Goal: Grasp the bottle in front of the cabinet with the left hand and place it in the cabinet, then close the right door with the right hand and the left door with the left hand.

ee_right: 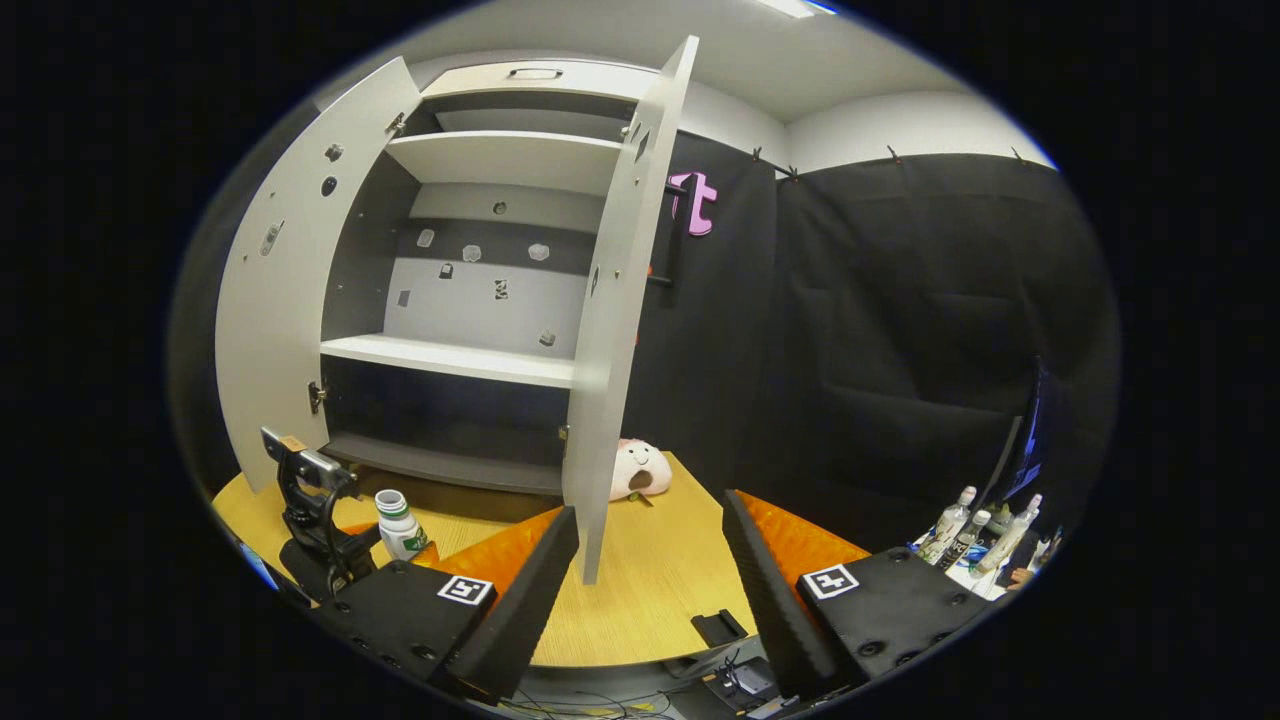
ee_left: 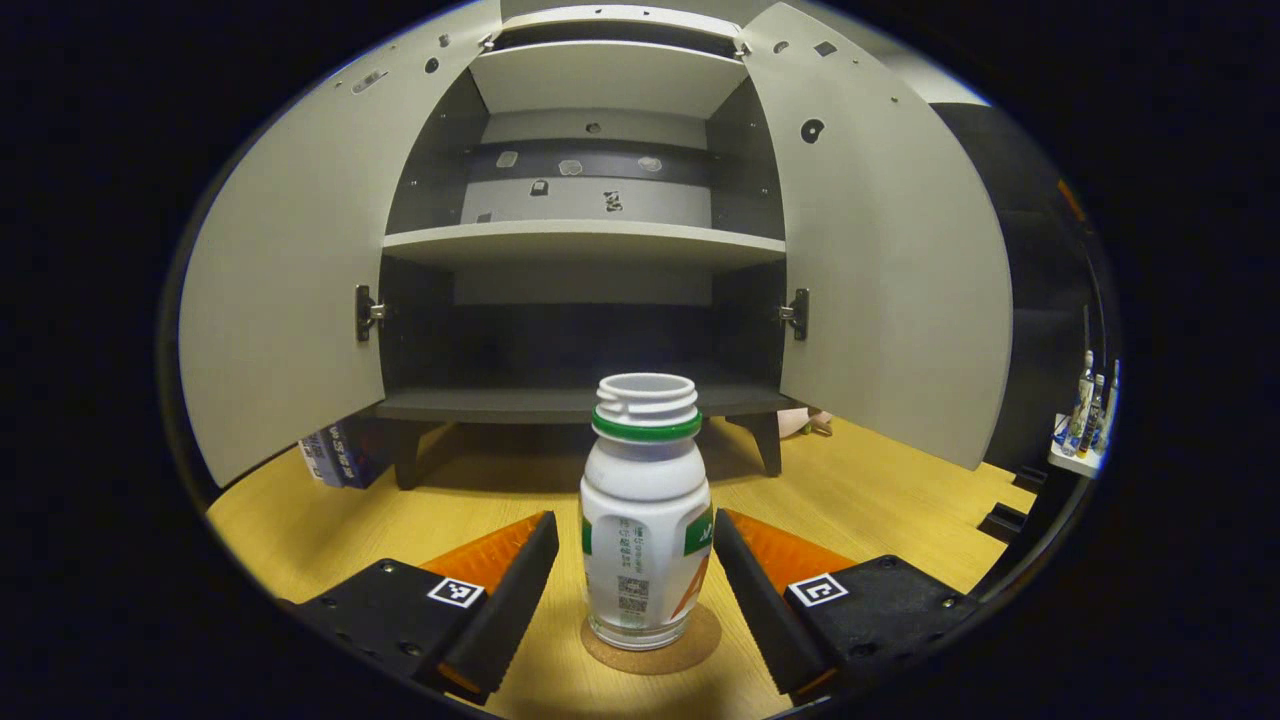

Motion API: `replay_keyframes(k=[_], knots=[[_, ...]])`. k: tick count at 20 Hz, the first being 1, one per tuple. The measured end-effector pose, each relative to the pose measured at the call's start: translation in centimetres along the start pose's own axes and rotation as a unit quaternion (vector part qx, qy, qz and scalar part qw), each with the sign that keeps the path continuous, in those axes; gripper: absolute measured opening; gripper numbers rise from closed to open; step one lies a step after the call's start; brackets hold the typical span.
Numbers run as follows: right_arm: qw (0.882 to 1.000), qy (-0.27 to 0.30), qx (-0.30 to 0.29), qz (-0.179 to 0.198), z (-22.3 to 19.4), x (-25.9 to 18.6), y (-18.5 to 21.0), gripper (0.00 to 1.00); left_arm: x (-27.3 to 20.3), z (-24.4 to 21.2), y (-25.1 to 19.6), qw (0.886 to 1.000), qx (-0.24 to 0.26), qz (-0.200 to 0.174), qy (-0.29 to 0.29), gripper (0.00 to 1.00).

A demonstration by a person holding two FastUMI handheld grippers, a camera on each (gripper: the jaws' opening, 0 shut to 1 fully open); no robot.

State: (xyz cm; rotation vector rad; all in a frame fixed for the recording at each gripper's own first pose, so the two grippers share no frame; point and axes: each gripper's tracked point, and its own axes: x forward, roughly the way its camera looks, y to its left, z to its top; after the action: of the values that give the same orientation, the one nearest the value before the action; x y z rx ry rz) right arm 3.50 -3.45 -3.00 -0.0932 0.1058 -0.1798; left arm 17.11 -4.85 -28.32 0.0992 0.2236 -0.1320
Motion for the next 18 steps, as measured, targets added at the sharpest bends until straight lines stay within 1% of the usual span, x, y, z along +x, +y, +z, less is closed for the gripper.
replay_keyframes(k=[1,3,7,12,13,15,18], knots=[[1.0,0.001,0.002,0.0,-0.1,0.0,0.1,0.96,0.0,0.0,0.0,1.0,-0.002,0.0,0.002,0.95],[1.0,0.001,0.003,0.002,-0.1,0.2,0.2,0.96,-0.1,0.0,0.1,1.0,-0.003,-0.003,0.005,0.76],[1.0,-0.003,0.002,0.009,0.1,0.8,0.6,0.96,-0.3,1.1,0.6,1.0,-0.016,-0.003,0.018,0.74],[1.0,-0.009,0.011,0.028,0.2,0.9,1.7,0.96,-1.4,5.2,2.6,1.0,-0.025,0.009,0.012,0.74],[0.999,-0.009,0.013,0.033,0.2,0.8,2.0,0.96,-1.4,6.3,3.1,1.0,-0.027,0.007,0.01,0.75],[0.999,-0.009,0.014,0.042,0.0,0.7,2.5,0.96,-1.8,8.6,3.2,1.0,-0.026,-0.009,0.003,0.74],[0.998,-0.009,0.014,0.052,-0.3,0.6,3.0,0.96,-2.3,12.6,4.0,1.0,-0.006,-0.022,-0.011,0.74]])
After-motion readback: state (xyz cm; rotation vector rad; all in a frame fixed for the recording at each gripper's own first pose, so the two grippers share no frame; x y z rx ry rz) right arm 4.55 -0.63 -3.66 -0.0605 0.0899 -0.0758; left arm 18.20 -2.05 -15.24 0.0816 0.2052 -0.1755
